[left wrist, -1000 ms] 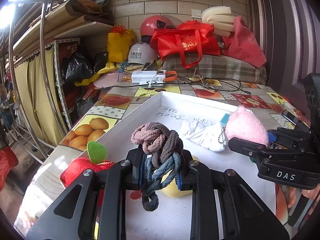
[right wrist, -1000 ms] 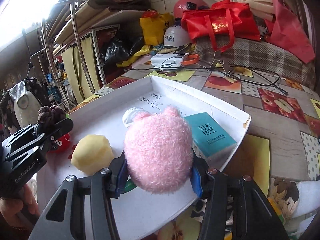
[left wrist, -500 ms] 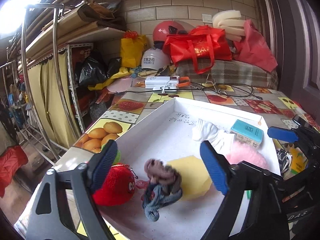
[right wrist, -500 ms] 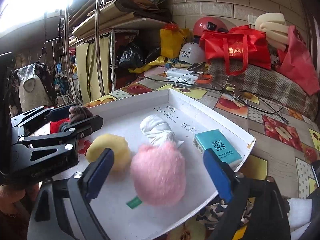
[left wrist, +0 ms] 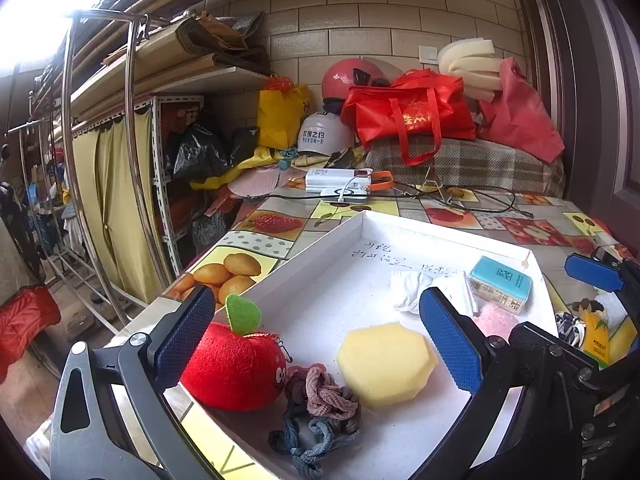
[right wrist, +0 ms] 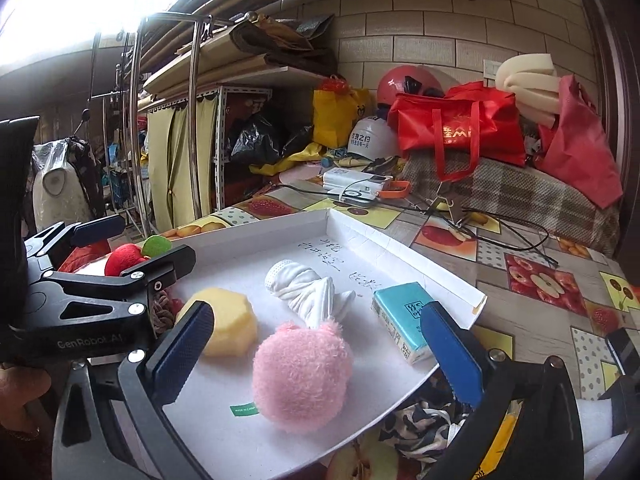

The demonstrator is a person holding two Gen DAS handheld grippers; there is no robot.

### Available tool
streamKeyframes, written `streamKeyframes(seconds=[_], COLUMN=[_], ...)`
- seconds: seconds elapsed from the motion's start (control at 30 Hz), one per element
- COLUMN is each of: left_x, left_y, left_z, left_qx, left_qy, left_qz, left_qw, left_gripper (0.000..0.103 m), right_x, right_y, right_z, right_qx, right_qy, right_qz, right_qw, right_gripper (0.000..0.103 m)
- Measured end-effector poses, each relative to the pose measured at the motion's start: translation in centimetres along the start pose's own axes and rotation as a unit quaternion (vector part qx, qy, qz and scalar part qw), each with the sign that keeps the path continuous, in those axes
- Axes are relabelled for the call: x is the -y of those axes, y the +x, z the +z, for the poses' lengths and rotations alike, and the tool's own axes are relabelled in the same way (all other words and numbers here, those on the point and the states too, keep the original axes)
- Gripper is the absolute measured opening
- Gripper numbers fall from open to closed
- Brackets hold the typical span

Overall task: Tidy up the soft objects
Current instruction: 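Withdraw both open tools from the white box toward the table items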

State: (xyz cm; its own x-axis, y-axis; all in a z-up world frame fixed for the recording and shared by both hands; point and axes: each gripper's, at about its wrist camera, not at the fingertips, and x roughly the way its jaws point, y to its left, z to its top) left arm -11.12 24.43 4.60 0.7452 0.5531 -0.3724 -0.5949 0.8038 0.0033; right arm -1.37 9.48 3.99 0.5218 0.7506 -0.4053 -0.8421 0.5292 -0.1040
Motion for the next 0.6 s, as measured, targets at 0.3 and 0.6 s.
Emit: streamKeyframes(seconds=[0.3,0.6], left_x=[1.3,7.7], left_y=[-2.0,-5.3], left_z=[-0.4,-1.7], left_qx=[0.021,-0.004], left_qy=[0.007,0.052], left_qz=[-0.037,-0.143], left_qw=[0.9991,0.9883], left_gripper=[0.103,0.103], right_x=[-0.3,6.6], right_y=[-3.8,-9.7], right_z=[-1.3,-4.0], right_qx=[0.024,0.047], right_qy=[-0.016,0.048], right_qz=[-0.027,-0.065], right_qw=[0.999,0.996], right_gripper=[0.103,0.103])
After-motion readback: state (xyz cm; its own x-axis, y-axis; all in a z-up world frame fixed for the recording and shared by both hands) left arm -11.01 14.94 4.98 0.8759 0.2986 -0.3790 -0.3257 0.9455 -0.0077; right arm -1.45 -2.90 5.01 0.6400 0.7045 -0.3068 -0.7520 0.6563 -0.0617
